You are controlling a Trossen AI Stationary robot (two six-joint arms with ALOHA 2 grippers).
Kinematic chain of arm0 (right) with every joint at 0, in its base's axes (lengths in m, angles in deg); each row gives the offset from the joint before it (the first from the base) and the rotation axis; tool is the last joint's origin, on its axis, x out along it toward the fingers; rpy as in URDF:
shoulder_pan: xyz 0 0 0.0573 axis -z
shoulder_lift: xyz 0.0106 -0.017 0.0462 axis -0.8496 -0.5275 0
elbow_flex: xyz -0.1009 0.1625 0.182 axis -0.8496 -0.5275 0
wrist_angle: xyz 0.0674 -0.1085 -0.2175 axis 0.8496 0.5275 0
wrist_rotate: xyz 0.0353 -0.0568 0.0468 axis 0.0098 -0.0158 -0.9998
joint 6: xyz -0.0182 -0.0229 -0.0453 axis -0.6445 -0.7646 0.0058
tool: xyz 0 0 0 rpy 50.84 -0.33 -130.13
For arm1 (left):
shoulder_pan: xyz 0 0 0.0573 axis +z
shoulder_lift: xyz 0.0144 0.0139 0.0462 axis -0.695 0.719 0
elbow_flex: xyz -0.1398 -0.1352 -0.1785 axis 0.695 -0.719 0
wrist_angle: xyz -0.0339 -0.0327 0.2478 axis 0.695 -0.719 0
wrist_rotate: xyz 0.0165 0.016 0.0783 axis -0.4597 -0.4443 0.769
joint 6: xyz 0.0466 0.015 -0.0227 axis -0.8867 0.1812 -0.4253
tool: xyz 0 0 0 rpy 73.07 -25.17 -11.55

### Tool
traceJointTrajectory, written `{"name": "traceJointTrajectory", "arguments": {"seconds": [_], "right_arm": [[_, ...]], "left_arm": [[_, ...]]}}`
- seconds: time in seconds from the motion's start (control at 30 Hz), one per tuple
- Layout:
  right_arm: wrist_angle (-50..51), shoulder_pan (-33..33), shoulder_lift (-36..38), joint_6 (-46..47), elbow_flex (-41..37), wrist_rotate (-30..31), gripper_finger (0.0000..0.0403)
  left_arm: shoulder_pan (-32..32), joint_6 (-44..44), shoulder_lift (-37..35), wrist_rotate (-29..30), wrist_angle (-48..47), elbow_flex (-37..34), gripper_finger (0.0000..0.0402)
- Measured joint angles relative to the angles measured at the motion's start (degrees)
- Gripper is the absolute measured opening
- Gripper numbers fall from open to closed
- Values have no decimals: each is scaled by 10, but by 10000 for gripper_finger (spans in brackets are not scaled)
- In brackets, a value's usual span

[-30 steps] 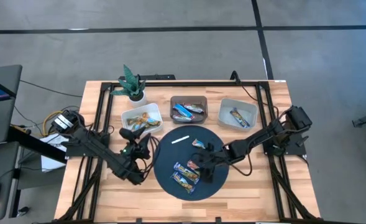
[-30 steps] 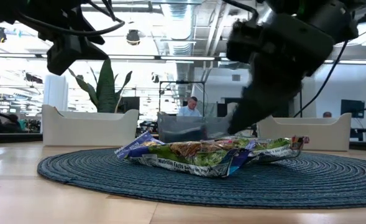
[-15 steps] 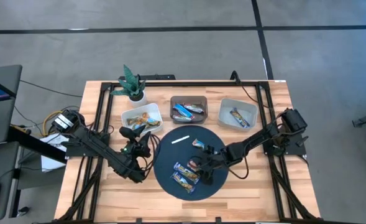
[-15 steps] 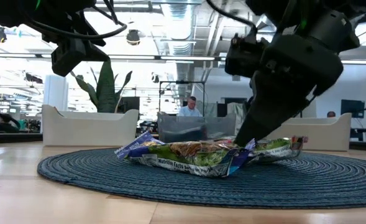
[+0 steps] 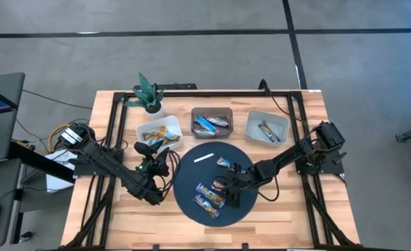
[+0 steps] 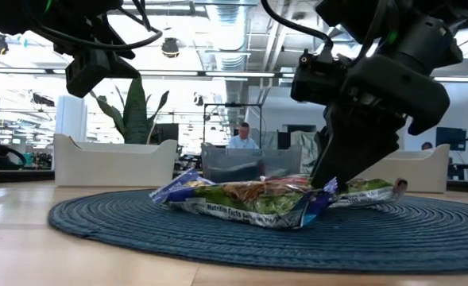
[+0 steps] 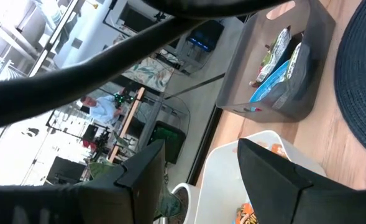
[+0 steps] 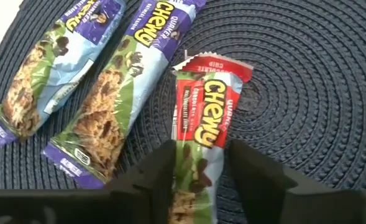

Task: Pick and place Granola Bars by type
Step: Put the red granola bar into the black bin

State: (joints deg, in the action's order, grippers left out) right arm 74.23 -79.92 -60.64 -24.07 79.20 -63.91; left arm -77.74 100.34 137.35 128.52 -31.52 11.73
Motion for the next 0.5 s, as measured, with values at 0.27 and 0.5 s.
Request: {"name": "traceJointTrajectory", "arguments": {"seconds": [0.27,0.5], "right_arm": [[-1,-4,0,-44,26,-6,62],[31,-7,0,-110,84,-6,45]], "left_arm": [[0,0,0,0,0,0,198],[0,0,0,0,0,0,198]]}}
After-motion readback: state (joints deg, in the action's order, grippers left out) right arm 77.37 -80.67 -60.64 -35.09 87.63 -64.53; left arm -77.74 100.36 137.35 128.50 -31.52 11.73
